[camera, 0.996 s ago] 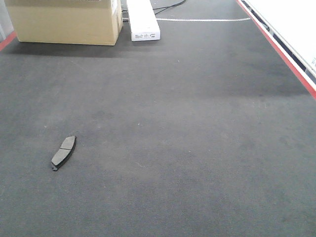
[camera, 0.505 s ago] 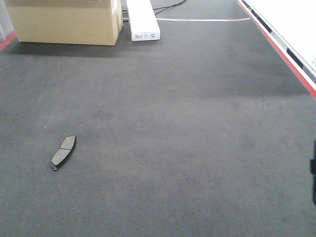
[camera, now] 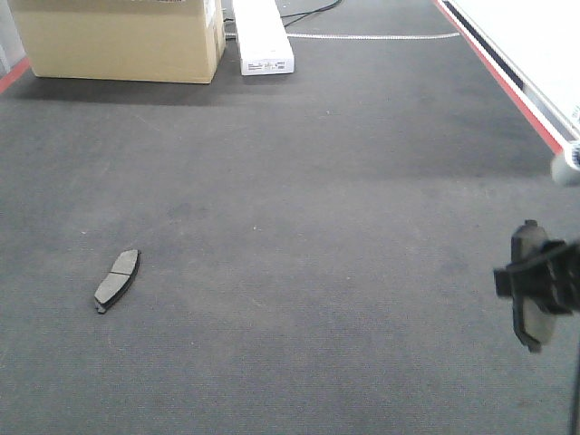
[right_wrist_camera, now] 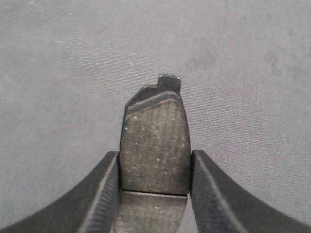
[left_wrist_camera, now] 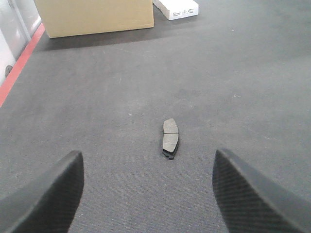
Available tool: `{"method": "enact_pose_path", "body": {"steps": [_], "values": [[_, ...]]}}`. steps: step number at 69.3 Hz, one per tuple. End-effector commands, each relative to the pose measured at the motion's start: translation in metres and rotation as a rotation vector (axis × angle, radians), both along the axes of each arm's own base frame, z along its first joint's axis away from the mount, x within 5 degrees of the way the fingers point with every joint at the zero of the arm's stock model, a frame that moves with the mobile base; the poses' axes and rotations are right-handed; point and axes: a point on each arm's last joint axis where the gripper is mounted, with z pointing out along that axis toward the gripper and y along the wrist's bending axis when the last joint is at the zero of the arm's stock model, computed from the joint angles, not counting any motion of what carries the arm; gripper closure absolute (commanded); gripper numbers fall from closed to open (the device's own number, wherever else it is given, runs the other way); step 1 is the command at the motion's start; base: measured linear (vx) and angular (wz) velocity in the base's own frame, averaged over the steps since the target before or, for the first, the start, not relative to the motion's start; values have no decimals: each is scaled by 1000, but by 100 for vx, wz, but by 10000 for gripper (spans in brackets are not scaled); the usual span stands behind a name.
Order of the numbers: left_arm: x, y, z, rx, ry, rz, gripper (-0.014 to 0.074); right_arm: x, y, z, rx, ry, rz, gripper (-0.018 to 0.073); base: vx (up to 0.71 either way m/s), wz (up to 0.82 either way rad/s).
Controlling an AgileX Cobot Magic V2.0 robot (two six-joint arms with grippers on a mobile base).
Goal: Move and align brake pads A on conveyor
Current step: 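Lower the right gripper's brake pad onto the belt beside the other pad and open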
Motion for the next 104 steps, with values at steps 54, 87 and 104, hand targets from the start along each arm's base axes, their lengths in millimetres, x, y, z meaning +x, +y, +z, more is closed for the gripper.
{"method": "enact_pose_path", "body": {"steps": [54,87,104], "values": [[3,-1,12,-12,-81,1,80,153,-28,-47,-27,271,-29,564,0,0],[3,-1,12,-12,-81,1,80,212,-30,-106,-67,376,-20,564,0,0],[3,-1,12,-12,-81,1,80,223,-29,-134,-68,426,-19,564,0,0]]}}
